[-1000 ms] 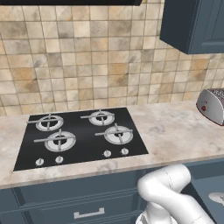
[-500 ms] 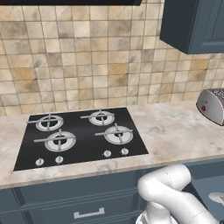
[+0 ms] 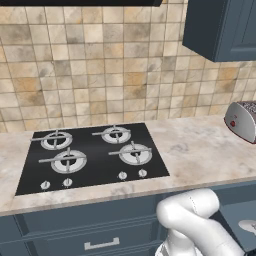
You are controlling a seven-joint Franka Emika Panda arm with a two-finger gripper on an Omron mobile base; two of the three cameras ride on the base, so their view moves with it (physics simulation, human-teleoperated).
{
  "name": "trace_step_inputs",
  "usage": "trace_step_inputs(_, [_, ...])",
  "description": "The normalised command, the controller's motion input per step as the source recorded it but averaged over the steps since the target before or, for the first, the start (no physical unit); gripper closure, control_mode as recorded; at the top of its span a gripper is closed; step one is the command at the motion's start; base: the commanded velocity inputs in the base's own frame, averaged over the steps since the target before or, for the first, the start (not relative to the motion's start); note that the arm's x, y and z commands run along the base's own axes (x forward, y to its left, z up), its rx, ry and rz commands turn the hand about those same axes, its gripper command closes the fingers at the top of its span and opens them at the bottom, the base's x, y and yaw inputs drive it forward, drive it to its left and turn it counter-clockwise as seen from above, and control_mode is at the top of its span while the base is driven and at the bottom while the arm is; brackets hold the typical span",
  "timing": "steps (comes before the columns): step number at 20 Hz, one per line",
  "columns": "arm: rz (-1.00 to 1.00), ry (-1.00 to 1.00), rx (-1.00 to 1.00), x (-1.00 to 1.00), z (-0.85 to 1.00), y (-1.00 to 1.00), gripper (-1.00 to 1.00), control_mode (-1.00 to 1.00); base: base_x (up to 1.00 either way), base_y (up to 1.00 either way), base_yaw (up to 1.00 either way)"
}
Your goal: Take the pizza cutter from the drawer on the right and place it on the dining counter for cutting.
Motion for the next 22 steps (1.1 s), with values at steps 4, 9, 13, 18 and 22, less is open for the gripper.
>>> trace_step_inputs(4, [0.00,0.24,0.00,0.89,0.41,0.33,-1.00,-1.00,0.00,0.00,0.00])
trace_step_inputs(9, [0.00,0.22,0.00,0.93,0.34,0.24,-1.00,-1.00,0.00,0.00,0.00])
trace_step_inputs(13, [0.00,0.23,0.00,1.00,0.30,0.28,-1.00,-1.00,0.00,0.00,0.00])
trace_step_inputs(18, [0.00,0.20,0.00,1.00,0.15,0.21,-1.00,-1.00,0.00,0.00,0.00])
trace_step_inputs(22, [0.01,0.11,0.00,0.92,-0.07,0.00,-1.00,-1.00,0.00,0.00,0.00])
